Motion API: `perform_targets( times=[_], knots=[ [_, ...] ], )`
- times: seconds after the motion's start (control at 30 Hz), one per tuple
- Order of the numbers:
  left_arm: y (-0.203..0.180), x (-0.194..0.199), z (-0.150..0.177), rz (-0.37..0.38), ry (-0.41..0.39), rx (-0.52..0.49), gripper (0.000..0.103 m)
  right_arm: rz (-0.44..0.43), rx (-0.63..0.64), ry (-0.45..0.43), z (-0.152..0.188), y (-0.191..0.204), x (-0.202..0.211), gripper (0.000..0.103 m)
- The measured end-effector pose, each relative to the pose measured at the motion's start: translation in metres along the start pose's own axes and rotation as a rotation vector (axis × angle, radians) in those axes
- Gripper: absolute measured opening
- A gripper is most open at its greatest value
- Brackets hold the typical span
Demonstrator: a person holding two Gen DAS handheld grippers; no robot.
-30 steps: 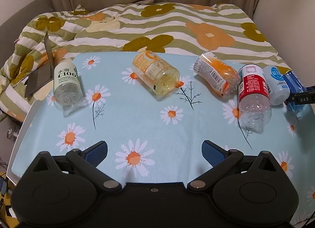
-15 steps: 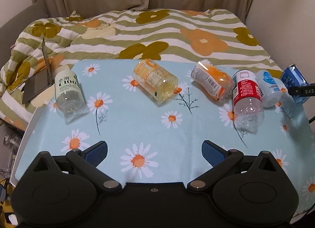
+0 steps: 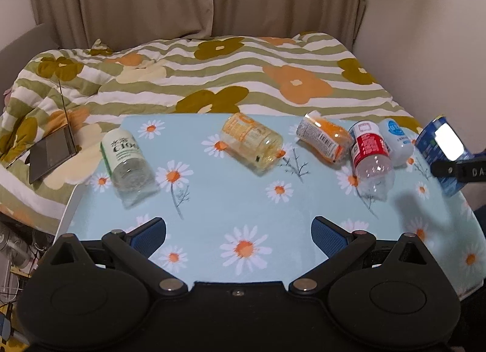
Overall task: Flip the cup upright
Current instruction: 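Lift the blue cup with the right gripper and carry it toward the left gripper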
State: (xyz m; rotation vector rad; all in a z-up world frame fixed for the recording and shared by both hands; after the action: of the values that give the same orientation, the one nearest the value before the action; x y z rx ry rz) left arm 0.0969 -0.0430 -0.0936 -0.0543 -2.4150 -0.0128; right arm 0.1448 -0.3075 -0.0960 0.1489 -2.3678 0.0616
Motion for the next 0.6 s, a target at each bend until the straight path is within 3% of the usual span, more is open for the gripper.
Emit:
perform_targets(
  times=[0.27,0.6],
  knots=[
    [0.039,0.011,0.019,0.016,0.016,-0.020,0.103,-0.043,-0.138,0.043,0.042,0.075,-0.008,0.080],
    [0.076,0.006,0.038,0.021,0.057,-0.037,0.103,0.012,-0.206,0.056,0.072,0.117,-0.048,0.080]
  ],
)
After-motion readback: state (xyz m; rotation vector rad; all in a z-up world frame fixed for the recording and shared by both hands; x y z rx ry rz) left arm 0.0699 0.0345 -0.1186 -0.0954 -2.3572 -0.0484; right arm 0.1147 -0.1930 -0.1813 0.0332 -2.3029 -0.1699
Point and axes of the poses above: each gripper's, at about its wrist camera, not at the fingertips, and x roughly against the way its jaws point, y to its left, z to its underside, the point moved 6 cm from there along -x, roughly the way its jaws point, and after that the axes turned 9 degrees about -y, right-handed, at the moved point
